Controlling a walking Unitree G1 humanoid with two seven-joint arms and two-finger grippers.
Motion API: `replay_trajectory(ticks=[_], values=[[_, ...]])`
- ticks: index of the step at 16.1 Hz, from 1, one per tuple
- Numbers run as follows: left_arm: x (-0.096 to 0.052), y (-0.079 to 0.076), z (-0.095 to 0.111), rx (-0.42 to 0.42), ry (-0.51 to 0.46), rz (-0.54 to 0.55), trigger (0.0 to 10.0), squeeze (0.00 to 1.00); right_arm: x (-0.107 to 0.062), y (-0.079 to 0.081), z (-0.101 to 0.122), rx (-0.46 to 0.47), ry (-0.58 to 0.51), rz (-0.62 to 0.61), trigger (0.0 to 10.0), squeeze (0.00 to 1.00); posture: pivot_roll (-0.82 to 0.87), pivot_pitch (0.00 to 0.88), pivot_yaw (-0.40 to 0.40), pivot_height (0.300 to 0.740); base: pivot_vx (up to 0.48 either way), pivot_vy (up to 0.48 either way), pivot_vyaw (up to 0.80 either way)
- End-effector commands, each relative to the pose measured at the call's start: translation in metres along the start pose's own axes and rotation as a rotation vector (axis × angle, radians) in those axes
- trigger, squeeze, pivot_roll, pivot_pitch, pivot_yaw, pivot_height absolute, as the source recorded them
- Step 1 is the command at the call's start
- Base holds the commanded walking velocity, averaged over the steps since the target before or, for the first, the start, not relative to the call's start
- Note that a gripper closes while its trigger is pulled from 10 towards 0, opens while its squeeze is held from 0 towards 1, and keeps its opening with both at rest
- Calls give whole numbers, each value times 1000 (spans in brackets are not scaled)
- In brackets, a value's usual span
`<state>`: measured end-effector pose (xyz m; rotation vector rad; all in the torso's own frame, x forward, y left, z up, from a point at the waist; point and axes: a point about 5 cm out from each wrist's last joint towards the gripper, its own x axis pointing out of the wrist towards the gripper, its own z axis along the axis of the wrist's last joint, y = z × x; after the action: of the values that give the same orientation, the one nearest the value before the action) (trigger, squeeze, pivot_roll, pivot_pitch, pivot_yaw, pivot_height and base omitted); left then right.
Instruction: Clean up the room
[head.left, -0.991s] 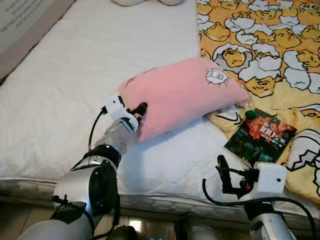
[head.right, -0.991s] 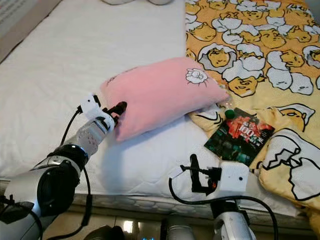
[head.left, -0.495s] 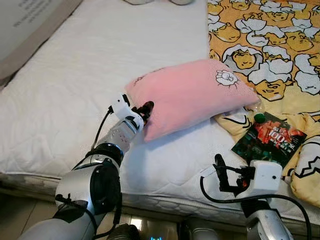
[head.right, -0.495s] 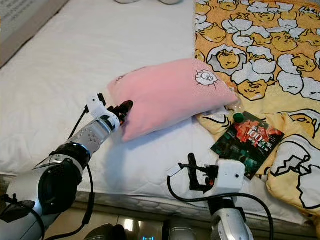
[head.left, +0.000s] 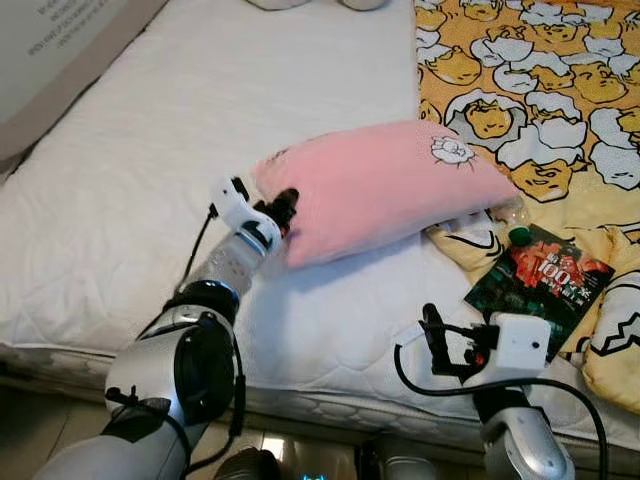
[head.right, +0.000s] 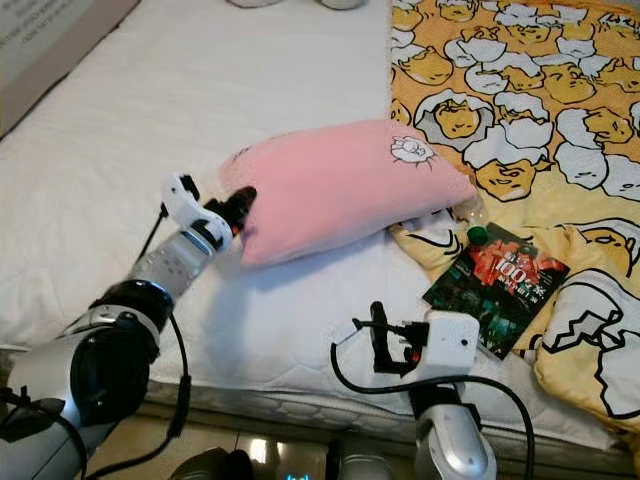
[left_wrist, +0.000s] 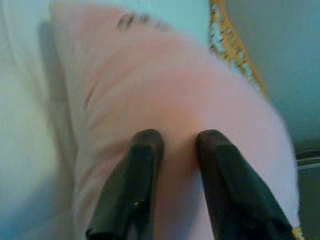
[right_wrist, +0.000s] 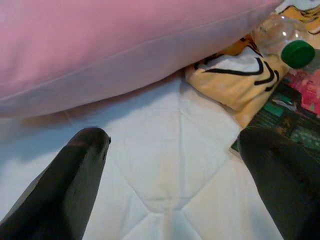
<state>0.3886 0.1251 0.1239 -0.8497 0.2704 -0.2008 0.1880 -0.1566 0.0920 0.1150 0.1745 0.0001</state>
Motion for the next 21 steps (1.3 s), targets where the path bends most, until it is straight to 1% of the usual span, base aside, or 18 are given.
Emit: replay_trajectory(ticks=[1,3,4,5,6,7,8,9,11,12,13,14,15,16,17,18,19,21], values=[[0,-4,10,16,-19,-35,0,0,1,-2,-4,8,7,-11,10000,0,-216,87,36,731,0,0,0],[-4,-2,26,58,-48,-70,0,0,6,-3,-6,7,4,-6,10000,0,-202,70,35,731,0,0,0],[-7,2,39,81,-72,-73,0,0,9,-4,-6,5,3,-3,10000,0,-192,59,34,731,0,0,0],[-11,5,52,110,-100,-68,0,0,11,-4,-7,3,2,2,10000,0,-186,53,31,731,0,0,0],[-13,8,61,116,-117,-61,0,0,13,-4,-7,2,1,5,10000,0,-179,46,30,731,0,0,0],[-18,13,76,138,-152,-40,0,0,15,-4,-7,0,-1,12,10000,0,-171,37,27,731,0,0,0],[-21,16,84,153,-173,-26,0,0,17,-3,-8,-1,-3,17,10000,0,-165,31,26,731,0,0,0],[-24,18,88,186,-183,-21,0,0,19,-3,-8,-2,-5,22,10000,0,-161,24,24,731,0,0,0],[-20,17,74,326,-122,-14,0,0,22,-1,-9,-2,-10,31,10000,0,-158,17,22,731,0,0,0],[-18,14,61,458,-78,-16,10000,0,23,0,-9,-7,-13,38,10000,0,-158,16,22,731,0,0,0],[-15,9,50,546,-68,-57,10000,1000,24,1,-9,-14,-18,41,10000,0,-160,12,20,731,0,0,0],[-14,5,44,580,-64,-83,10000,1000,24,1,-8,-14,-26,40,10000,0,-161,13,19,731,0,0,0],[-11,-3,34,744,-69,-109,10000,1000,23,1,-3,-11,-63,49,10000,0,-167,16,19,731,0,0,0],[-8,-7,31,794,-70,-115,10000,1000,21,1,-2,-8,-84,57,10000,0,-171,20,18,731,0,0,0],[-7,-12,28,896,-76,-123,10000,1000,20,0,-3,-16,-75,62,10000,0,-174,22,20,731,0,0,0],[-5,-17,27,961,-84,-132,10000,1000,18,0,-4,-20,-70,68,10000,0,-181,25,23,731,0,0,0],[-3,-20,27,990,-89,-129,10000,1000,17,0,-7,-34,-61,71,10000,0,-187,24,28,731,0,0,0],[-2,-22,25,1007,-92,-121,10000,1000,18,-1,-9,-40,-56,64,10000,0,-190,15,30,731,0,0,0]])
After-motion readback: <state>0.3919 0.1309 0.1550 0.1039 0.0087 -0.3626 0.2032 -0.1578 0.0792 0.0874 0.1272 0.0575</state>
